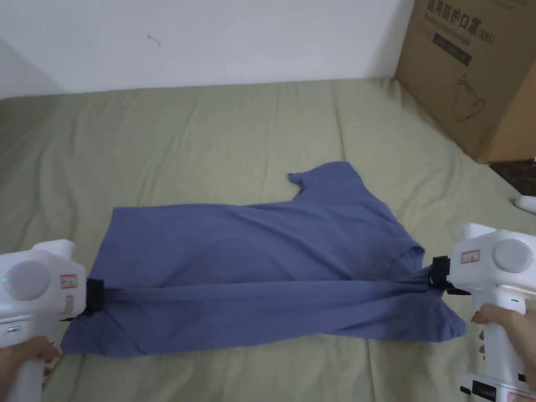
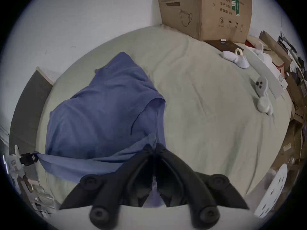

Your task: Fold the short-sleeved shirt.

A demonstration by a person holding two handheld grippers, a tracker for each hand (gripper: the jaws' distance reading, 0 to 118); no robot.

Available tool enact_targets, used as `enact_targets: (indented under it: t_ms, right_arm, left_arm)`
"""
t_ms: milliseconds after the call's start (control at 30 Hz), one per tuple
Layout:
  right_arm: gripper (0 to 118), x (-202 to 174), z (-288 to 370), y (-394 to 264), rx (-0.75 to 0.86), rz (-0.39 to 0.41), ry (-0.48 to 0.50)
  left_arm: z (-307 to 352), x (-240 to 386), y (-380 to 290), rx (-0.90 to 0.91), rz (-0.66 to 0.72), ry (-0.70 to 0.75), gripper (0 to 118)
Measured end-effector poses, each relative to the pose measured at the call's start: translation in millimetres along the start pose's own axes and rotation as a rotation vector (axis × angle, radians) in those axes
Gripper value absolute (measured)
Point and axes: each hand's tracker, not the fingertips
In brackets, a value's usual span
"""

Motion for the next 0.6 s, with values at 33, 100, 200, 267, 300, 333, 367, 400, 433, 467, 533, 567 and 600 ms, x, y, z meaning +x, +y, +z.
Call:
enact_targets:
  t_ms: [33,100,200,267,300,333,367,400,433,467,533,567,600]
  right_arm:
    - [15,-1.8,-4.7,2.1,-0.005,0.006,-0.008]
    - [26,-4.8,-6.7,2.8,-0.009,0.032,-0.048]
    - [63,-1.4,9.7,-1.2,0.018,0.046,-0.020]
    - [63,-1.8,23.3,-6.1,0.043,0.068,-0.034]
    - [62,-0.8,32.1,-11.1,0.065,0.088,-0.033]
    - [58,0.0,39.6,-16.6,0.071,0.097,-0.031]
    - [39,0.6,48.9,-25.3,0.085,0.098,-0.027]
    - [9,1.8,54.6,-35.4,0.097,0.090,-0.026]
    - [0,2.8,61.4,-43.7,0.097,0.089,-0.026]
    - [0,4.3,63.4,-53.1,0.088,0.098,-0.002]
    - [0,3.9,63.3,-69.0,0.070,0.094,-0.006]
    - [0,4.7,61.4,-75.8,0.050,0.097,-0.006]
    - [0,5.7,59.1,-80.8,0.045,0.092,-0.004]
  left_arm:
    - [-7.9,2.5,2.8,-0.015,-0.008,0.027,62]
    - [-18.6,-1.2,4.6,-0.026,-0.014,0.063,80]
    - [-5.4,-12.5,-1.7,0.006,0.035,0.054,102]
    - [5.7,-22.4,-9.6,0.022,0.065,0.032,101]
    - [16.5,-26.4,-16.8,0.037,0.080,0.015,99]
    - [24.0,-29.9,-23.6,0.052,0.090,0.005,92]
    - [31.7,-33.8,-33.0,0.069,0.100,-0.010,64]
    - [36.6,-35.6,-44.2,0.064,0.104,-0.012,31]
    - [39.5,-35.9,-53.5,0.060,0.104,-0.006,0]
    - [41.7,-37.9,-65.2,0.068,0.109,-0.006,0]
    - [41.2,-39.6,-81.1,0.057,0.114,-0.018,0]
    - [39.8,-38.7,-86.8,0.056,0.120,-0.023,0]
    - [37.2,-39.2,-88.5,0.063,0.120,-0.030,0]
